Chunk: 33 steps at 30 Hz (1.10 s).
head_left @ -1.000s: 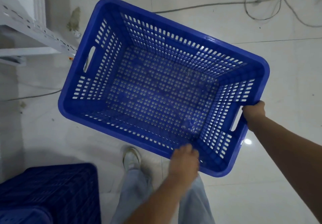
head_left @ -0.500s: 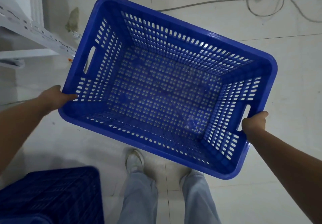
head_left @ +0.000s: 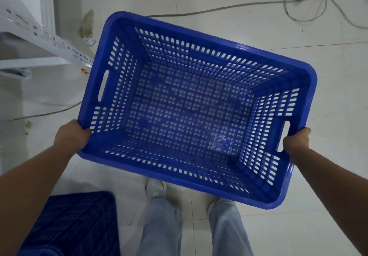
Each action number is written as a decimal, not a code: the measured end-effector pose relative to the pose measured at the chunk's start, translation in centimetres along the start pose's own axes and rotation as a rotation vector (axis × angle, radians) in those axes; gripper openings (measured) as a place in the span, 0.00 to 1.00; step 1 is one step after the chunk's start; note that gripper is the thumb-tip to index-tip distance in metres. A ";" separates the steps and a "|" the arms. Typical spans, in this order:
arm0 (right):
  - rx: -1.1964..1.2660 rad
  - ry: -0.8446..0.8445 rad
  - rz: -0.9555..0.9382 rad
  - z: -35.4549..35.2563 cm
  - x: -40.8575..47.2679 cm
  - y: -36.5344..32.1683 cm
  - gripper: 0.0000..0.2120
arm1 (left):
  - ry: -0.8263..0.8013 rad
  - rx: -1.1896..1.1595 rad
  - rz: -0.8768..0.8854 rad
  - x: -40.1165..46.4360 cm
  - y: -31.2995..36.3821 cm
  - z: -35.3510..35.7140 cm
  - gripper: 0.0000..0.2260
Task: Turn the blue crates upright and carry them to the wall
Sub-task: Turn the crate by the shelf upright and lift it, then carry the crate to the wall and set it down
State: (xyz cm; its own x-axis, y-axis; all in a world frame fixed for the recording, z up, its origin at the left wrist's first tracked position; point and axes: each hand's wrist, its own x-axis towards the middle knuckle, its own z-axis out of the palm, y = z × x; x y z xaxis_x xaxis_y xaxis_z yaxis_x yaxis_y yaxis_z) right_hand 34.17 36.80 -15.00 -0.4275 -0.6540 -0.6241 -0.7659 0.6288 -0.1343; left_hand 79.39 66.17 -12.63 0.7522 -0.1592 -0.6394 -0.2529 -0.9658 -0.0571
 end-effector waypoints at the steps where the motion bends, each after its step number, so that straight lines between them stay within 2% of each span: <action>1: -0.006 -0.003 -0.005 -0.1 0.0 -0.1 0.22 | -0.006 -0.014 -0.031 -0.5 -0.6 0.5 0.15; 8: -0.080 -0.003 -0.056 -0.2 0.3 0.2 0.19 | -0.161 -0.059 -0.241 -3.9 -4.6 3.9 0.24; 11: -0.080 -0.009 -0.081 -0.2 0.5 0.4 0.18 | -0.235 -0.081 -0.275 -3.9 -4.5 3.9 0.26; 13: -0.073 -0.010 -0.093 -0.2 0.6 0.4 0.17 | -0.210 -0.123 -0.245 -3.5 -3.3 3.4 0.25; 15: -0.073 -0.016 -0.107 -0.2 0.8 0.7 0.15 | -0.113 -0.222 -0.192 -2.8 -1.5 2.7 0.24; 18: -0.118 -0.024 -0.117 -0.3 1.0 1.0 0.13 | 0.020 -0.500 -0.164 -1.6 1.8 1.3 0.25; 21: -0.146 -0.032 -0.127 -0.7 1.2 0.9 0.16 | 0.030 -0.725 -0.201 -1.1 3.5 -0.1 0.23; 27: -0.176 -0.016 -0.174 -1.7 1.7 0.8 0.16 | -0.108 -0.715 -0.191 -2.4 3.1 -1.5 0.20; 33: -0.143 -0.024 -0.196 -4.7 0.3 -0.6 0.17 | -0.113 -0.725 -0.219 -5.0 2.3 -3.4 0.20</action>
State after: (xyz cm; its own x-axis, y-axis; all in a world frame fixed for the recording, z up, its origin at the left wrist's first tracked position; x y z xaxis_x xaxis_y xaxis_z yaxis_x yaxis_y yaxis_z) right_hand 32.28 34.27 -11.50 -0.2542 -0.7465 -0.6149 -0.8941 0.4239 -0.1449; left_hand 77.16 64.00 -6.97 0.6622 0.0356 -0.7485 0.3869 -0.8717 0.3008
